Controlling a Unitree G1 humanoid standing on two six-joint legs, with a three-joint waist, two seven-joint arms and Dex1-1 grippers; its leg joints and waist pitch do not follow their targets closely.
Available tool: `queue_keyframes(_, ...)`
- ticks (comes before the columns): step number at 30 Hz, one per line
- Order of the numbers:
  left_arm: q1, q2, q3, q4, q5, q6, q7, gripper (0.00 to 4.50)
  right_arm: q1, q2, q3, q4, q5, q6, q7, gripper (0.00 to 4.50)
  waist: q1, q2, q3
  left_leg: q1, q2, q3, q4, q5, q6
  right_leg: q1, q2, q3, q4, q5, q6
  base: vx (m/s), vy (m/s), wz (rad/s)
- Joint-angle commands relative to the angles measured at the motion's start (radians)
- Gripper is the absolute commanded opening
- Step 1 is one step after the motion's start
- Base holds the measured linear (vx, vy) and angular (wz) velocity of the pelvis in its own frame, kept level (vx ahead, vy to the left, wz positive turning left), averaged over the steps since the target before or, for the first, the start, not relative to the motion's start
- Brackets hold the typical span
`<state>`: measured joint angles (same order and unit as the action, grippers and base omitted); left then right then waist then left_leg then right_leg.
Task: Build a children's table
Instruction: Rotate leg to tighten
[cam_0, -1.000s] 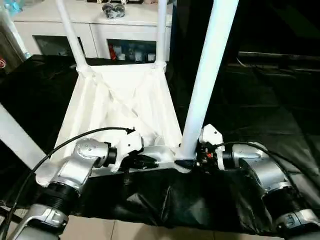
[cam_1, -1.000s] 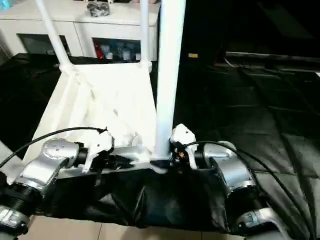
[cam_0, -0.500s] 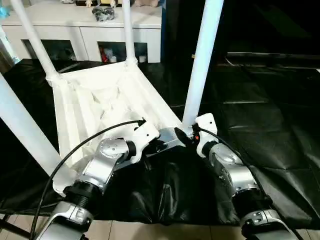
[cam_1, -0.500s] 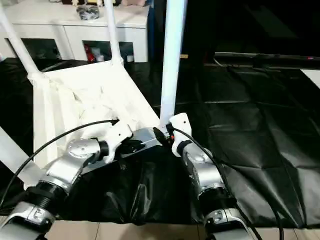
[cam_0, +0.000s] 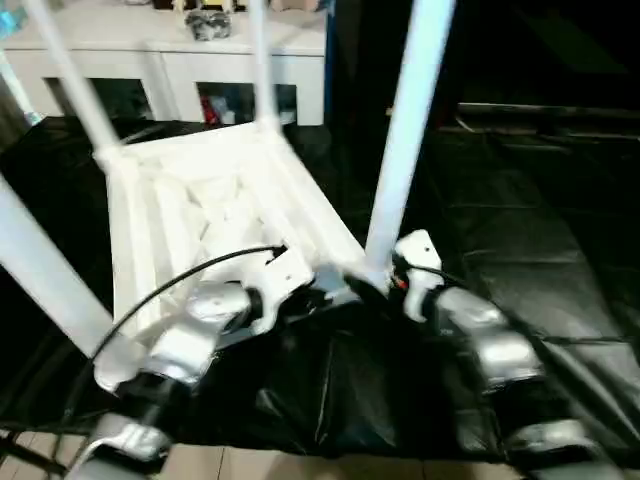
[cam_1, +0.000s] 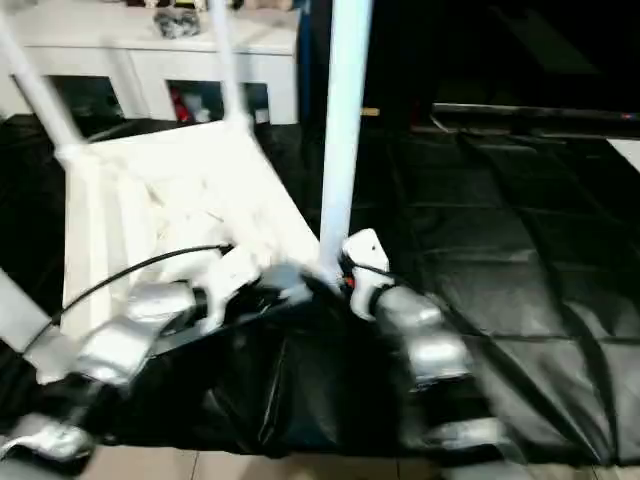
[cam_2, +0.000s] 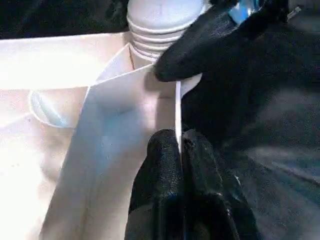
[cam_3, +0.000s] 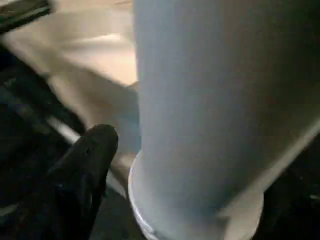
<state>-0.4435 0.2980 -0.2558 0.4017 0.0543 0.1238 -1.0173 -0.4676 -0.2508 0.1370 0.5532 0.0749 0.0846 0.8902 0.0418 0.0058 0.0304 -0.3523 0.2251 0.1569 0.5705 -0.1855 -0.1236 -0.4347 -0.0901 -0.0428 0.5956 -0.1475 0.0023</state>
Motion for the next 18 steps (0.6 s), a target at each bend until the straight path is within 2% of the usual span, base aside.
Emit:
queue_keyframes(1, -0.005, -0.011, -0.037, 0.002, -0.033, -0.032, -0.046, 0.0, 0.003, -0.006, 0.057, -0.039, 0.021, -0.004, 0.11, 3.98, 0.0, -0.014, -0.055, -0.012, -0.016, 0.029, -0.055, -0.23, 0.093, 0.066, -0.013, 0.017, -0.069, -0.249, -0.201, 0.0, 0.0, 0.0)
queue_keyframes(3, -0.009, 0.011, -0.036, 0.014, -0.037, -0.039, -0.087, 0.0, 0.003, -0.038, 0.063, -0.053, 0.03, -0.004, 0.182, 3.98, 0.001, -0.015, -0.055, -0.013, -0.016, 0.029, -0.055, -0.224, 0.094, 0.068, -0.013, 0.016, -0.067, -0.249, -0.201, 0.0, 0.0, 0.0)
queue_keyframes(6, -0.014, 0.031, -0.034, 0.022, -0.044, -0.044, -0.126, 0.0, 0.004, -0.063, 0.074, -0.075, 0.04, 0.003, 0.25, 3.62, 0.004, -0.015, -0.054, -0.012, -0.015, 0.029, -0.056, -0.227, 0.091, 0.067, -0.014, 0.016, -0.068, -0.266, -0.197, 0.0, 0.0, 0.0)
queue_keyframes(7, -0.016, 0.04, -0.035, 0.022, -0.05, -0.044, -0.145, 0.0, 0.005, -0.073, 0.08, -0.084, 0.047, 0.011, 0.277, 3.62, 0.005, -0.017, -0.054, -0.012, -0.015, 0.029, -0.055, -0.225, 0.089, 0.068, -0.015, 0.017, -0.068, -0.273, -0.195, 0.0, 0.0, 0.0)
queue_keyframes(10, -0.022, 0.064, -0.038, 0.028, -0.058, -0.049, -0.187, 0.0, 0.006, -0.1, 0.102, -0.104, 0.058, 0.022, 0.334, 3.34, 0.009, -0.015, -0.053, -0.012, -0.013, 0.029, -0.056, -0.224, 0.086, 0.067, -0.014, 0.016, -0.067, -0.28, -0.192, 0.0, 0.0, 0.0)
queue_keyframes(18, -0.032, 0.091, -0.046, 0.038, -0.071, -0.044, -0.261, 0.0, 0.017, -0.113, 0.124, -0.133, 0.06, 0.038, 0.405, 2.78, 0.016, -0.017, -0.055, -0.01, -0.013, 0.029, -0.055, -0.204, 0.078, 0.068, -0.014, 0.016, -0.062, -0.244, -0.205, 0.0, 0.0, 0.0)
